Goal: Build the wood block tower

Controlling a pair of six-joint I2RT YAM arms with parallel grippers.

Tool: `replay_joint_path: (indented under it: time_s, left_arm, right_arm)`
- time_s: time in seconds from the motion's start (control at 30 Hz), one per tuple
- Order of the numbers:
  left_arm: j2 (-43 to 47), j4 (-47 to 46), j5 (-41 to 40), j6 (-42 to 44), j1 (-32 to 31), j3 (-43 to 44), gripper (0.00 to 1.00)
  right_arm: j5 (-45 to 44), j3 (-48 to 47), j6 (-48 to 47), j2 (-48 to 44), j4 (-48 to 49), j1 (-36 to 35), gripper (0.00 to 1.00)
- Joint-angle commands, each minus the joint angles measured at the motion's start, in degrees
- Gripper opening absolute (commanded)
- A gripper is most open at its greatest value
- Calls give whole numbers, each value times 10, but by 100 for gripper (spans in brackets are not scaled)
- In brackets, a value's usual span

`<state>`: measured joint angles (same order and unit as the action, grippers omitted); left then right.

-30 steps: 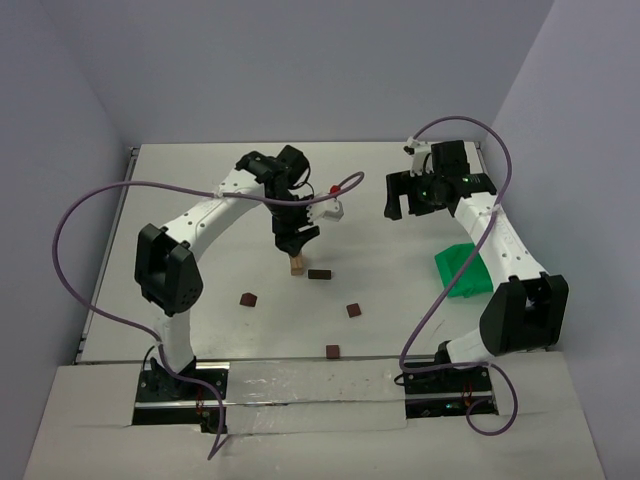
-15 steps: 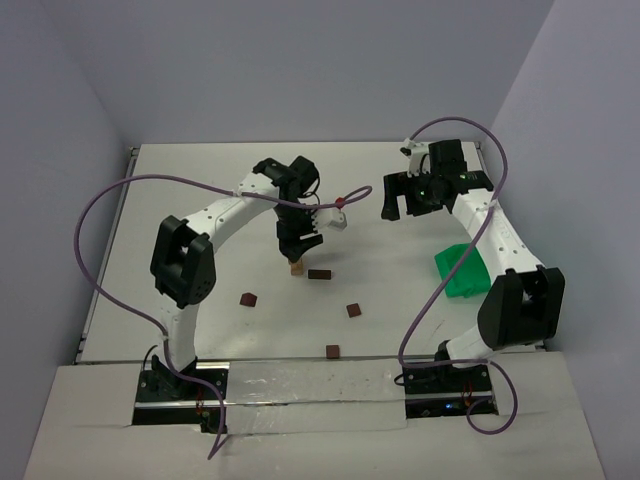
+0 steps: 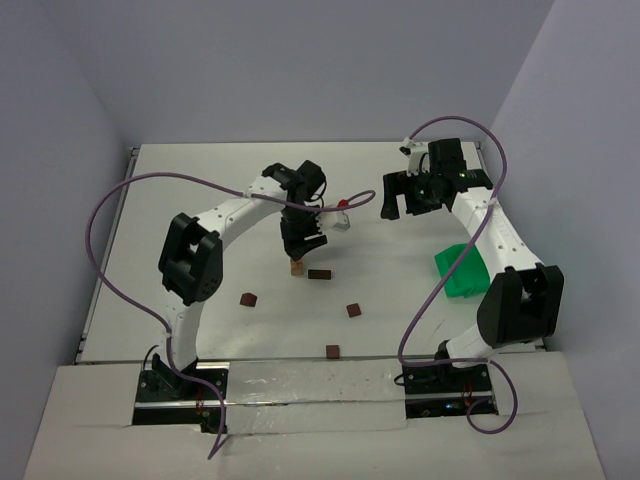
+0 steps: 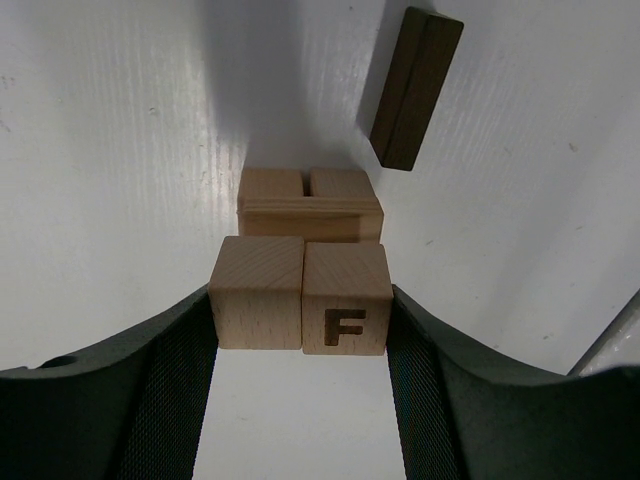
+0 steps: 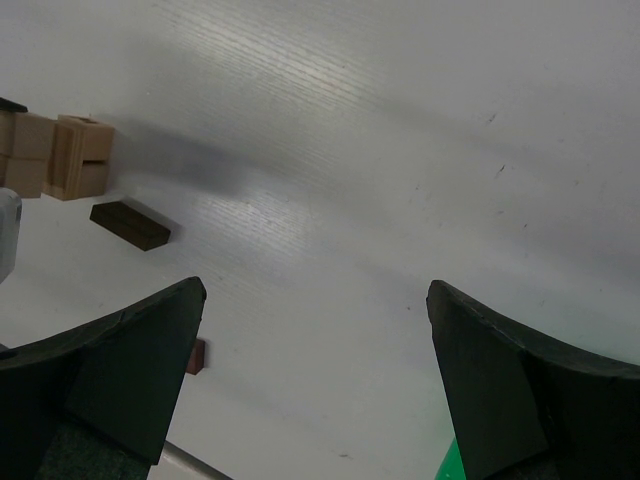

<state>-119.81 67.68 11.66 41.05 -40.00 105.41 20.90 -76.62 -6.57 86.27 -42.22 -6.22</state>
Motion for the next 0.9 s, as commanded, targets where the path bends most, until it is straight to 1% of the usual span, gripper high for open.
replay_joint_path:
  time_s: [0.0, 0.17, 0.47, 0.57, 0.73, 0.87]
  left_arm:
    - [9, -32, -21, -13, -8, -3, 24]
    - [12, -40, -31, -19, -17, -17, 27]
    - [35, -54, -33, -23, -21, -42, 29]
    - [44, -60, -33, -23, -21, -52, 34]
    - [49, -70, -35, -23, -21, -61, 37]
    - [44, -70, -34, -23, -21, -56, 43]
  right_arm:
    - [10, -27, -6, 4, -5, -2, 100]
    - [11, -28, -6, 4, -6, -1, 100]
    - [12, -26, -6, 4, -7, -2, 100]
    - [12, -27, -5, 3, -8, -2, 100]
    - [12, -27, -5, 3, -9, -2, 100]
    - [12, -29, -4, 5, -10, -2, 100]
